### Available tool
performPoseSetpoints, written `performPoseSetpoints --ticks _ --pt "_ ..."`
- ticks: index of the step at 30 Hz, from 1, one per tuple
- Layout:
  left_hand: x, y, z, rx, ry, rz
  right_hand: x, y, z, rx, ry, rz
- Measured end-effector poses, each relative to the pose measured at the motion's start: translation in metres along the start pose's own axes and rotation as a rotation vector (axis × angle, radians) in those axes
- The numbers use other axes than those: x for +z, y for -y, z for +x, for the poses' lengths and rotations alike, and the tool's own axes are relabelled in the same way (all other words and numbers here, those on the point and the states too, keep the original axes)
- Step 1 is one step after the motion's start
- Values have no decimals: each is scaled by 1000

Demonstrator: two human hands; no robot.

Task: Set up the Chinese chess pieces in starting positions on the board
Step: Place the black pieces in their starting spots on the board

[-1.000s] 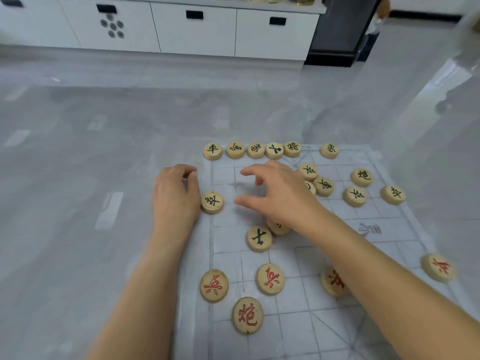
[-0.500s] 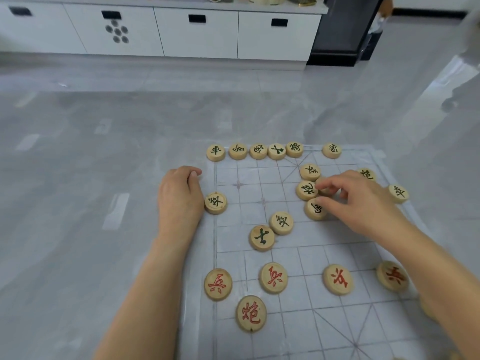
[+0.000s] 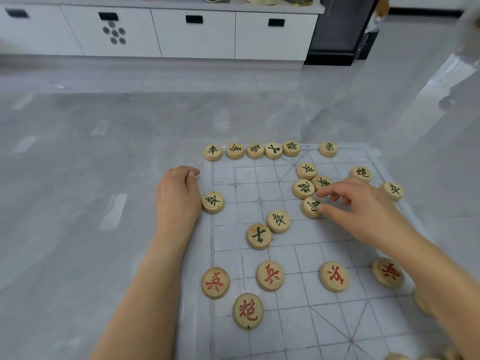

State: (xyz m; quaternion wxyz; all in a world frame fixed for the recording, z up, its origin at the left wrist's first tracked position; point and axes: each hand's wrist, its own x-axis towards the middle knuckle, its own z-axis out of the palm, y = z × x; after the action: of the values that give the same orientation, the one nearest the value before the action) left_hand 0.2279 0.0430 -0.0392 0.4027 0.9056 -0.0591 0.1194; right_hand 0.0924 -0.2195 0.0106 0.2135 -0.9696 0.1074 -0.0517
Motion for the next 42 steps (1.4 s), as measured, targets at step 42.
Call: performPoseSetpoints --ticks 42 --pt "-1 -5 -2 -16 34 5 -3 -16 8 165 28 103"
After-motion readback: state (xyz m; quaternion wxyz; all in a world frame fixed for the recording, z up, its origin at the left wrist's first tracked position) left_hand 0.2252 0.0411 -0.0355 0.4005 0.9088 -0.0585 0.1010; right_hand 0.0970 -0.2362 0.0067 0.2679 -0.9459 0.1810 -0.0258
